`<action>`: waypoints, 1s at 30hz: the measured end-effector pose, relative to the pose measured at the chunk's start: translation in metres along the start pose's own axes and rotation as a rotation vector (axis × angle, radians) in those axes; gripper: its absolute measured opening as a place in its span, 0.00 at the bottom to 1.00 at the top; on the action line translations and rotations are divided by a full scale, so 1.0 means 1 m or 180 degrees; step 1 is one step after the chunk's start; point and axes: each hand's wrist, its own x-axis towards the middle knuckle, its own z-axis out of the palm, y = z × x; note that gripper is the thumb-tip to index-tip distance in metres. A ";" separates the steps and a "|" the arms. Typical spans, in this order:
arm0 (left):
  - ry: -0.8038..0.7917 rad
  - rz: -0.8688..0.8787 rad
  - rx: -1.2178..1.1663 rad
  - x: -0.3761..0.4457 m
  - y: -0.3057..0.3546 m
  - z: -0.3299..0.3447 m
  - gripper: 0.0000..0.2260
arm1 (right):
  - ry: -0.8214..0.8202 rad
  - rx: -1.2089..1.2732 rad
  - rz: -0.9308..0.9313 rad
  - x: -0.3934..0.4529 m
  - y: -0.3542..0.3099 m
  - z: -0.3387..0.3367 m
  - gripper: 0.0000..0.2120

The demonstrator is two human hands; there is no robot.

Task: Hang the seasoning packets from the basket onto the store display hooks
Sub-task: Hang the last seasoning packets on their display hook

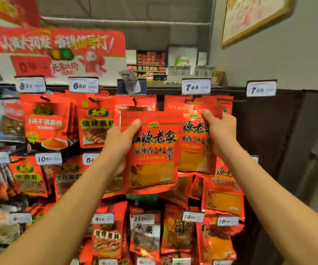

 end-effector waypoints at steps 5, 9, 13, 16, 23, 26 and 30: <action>0.0056 0.0064 0.0155 0.026 0.002 0.028 0.05 | 0.0062 -0.0176 -0.0178 0.041 -0.013 0.009 0.12; -0.0110 0.0035 0.0196 0.038 0.002 0.047 0.06 | 0.0168 -0.0313 -0.0220 0.057 -0.012 0.012 0.15; -0.0203 0.0032 0.0203 0.045 0.001 0.058 0.09 | 0.0130 -0.0478 -0.0127 0.067 -0.011 0.012 0.18; -0.0247 -0.0003 0.0189 0.048 0.000 0.060 0.09 | 0.0168 -0.0575 -0.0150 0.071 -0.015 0.014 0.14; -0.0220 0.0053 0.0204 0.051 -0.002 0.054 0.10 | 0.0123 -0.0614 -0.0159 0.071 -0.010 0.012 0.17; -0.0218 0.0050 0.0157 0.050 -0.004 0.053 0.08 | 0.0149 -0.0550 -0.0118 0.070 -0.010 0.012 0.16; -0.0186 0.0019 0.0100 0.050 -0.006 0.055 0.07 | 0.0021 -0.0573 -0.0211 0.068 -0.015 0.015 0.17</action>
